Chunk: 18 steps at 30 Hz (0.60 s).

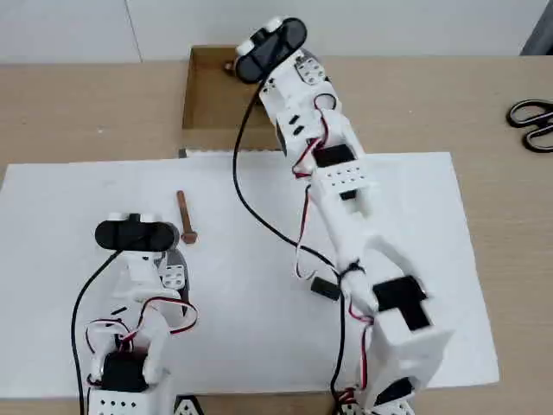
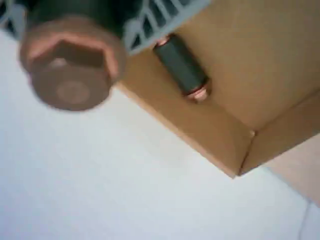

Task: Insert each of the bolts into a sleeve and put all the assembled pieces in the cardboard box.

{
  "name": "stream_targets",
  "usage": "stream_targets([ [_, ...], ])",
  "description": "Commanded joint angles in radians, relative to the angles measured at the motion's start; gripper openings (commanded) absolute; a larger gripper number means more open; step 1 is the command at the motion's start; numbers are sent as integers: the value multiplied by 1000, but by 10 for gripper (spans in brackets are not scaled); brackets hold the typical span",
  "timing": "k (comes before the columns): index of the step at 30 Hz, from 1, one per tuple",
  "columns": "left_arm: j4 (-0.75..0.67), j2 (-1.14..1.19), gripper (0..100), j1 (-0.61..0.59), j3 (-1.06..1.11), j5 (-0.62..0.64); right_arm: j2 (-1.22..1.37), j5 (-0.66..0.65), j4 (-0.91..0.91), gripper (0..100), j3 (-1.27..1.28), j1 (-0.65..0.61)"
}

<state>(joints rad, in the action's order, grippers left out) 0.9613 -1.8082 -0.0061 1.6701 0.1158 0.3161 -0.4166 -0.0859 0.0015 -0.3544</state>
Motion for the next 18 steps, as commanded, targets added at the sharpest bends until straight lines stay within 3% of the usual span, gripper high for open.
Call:
stream_targets([
  [1,-18,-12,7,0,-4,-2,102,-40,-101,3,-161,-30],
  [8,-18,-12,7,2,-4,-3,288,-141,-12,18,-334,-99],
  [14,-18,-12,7,2,-4,-3,344,-140,173,179,-488,-110],
  [18,-18,-12,7,2,-4,-3,306,-140,349,69,-551,-105],
])
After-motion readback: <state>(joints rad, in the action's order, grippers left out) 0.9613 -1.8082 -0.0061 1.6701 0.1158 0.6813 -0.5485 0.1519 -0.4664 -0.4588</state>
